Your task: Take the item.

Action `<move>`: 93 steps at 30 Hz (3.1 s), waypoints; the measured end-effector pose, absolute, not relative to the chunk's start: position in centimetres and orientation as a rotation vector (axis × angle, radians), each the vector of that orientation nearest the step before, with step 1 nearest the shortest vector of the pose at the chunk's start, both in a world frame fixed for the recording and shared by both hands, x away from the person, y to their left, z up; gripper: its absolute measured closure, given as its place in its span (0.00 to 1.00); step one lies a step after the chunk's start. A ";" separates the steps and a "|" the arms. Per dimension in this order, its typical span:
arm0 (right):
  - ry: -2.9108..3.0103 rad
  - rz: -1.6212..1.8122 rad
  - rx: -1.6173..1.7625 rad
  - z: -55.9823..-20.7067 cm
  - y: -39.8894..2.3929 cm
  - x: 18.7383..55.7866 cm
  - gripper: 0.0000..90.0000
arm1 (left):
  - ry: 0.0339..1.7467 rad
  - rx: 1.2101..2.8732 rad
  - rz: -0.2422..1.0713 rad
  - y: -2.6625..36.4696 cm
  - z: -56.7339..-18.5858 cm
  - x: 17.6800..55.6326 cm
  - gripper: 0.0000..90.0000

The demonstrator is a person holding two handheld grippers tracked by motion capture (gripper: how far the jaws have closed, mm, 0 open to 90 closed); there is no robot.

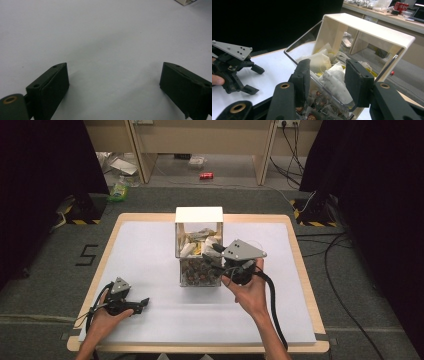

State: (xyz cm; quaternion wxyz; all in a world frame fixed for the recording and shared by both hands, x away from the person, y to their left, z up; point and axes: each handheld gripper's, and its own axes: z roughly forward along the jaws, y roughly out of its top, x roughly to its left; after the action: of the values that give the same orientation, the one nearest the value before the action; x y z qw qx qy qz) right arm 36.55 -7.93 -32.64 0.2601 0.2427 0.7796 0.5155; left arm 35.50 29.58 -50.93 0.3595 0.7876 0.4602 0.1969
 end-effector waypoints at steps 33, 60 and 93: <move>2.102 1.432 0.571 -27.8 -7.5 36.6 1.00 | 1.187 2.032 0.506 29.6 -50.9 35.5 0.09; 1.977 1.435 0.642 -25.6 -14.3 34.4 1.00 | 1.187 2.032 0.507 29.6 -50.9 35.5 0.09; 1.959 1.374 0.865 -33.3 -18.7 36.5 1.00 | 1.185 2.031 0.508 29.6 -50.9 35.5 0.09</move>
State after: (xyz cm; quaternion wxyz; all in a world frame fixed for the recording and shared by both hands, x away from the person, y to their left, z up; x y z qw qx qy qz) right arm 36.51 -18.66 -33.28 0.2942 0.3248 0.7360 0.5161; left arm 35.50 29.58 -50.93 0.3597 0.7876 0.4598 0.1971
